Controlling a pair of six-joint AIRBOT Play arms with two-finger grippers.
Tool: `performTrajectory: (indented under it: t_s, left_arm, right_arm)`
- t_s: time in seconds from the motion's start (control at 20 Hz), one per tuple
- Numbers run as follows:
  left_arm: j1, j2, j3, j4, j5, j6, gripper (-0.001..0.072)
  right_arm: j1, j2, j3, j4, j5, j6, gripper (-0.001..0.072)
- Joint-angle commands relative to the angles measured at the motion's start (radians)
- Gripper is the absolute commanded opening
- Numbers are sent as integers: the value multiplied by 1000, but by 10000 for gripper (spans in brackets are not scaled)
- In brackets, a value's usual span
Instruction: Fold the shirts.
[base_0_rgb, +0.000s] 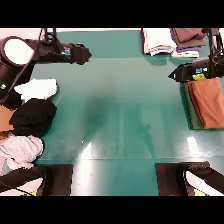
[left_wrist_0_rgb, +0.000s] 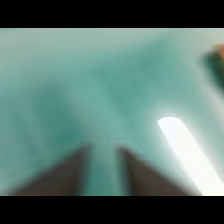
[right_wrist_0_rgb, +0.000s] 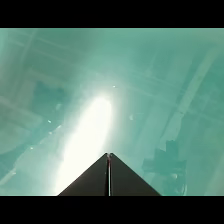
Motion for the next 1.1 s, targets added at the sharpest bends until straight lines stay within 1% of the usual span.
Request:
performTrajectory:
  t_s: [0.0,0.05,0.1,0.2,0.3,0.5,0.6,0.7,0.75,0.85,0.9,1.05]
  left_arm:
    - [131,-3,-2,294,-117,-82,620]
    - [196,-14,-7,345,-148,-98,621]
    - [258,-27,-16,362,-162,-107,621]
    - [377,-58,-63,360,-158,-128,620]
    - [454,-101,-124,359,-140,-152,621]
    - [520,-228,-200,357,-87,-154,621]
    - [521,-280,-200,354,-61,-164,620]
    - [521,-291,-200,330,-13,-181,619]
    - [521,-290,-194,330,2,-198,592]
    - [521,-285,-172,332,3,-203,165]
    - [521,-276,-156,332,3,-203,22]
    - [521,-183,-75,330,2,-201,21]
  right_arm:
    - [1,0,1,-1,2,0,19]
    - [1,0,1,-1,0,0,19]
    - [1,0,1,-1,-3,0,19]
    - [1,0,1,-1,-5,0,19]
    - [1,0,1,-1,-7,0,19]
    - [1,0,1,0,-18,0,19]
    - [1,0,1,0,-18,1,19]
    - [1,0,1,1,-17,1,19]
    - [1,0,1,1,-18,1,19]
    - [1,0,1,2,-17,1,19]
    - [1,0,1,3,-18,1,19]
    - [1,2,13,10,-35,1,19]
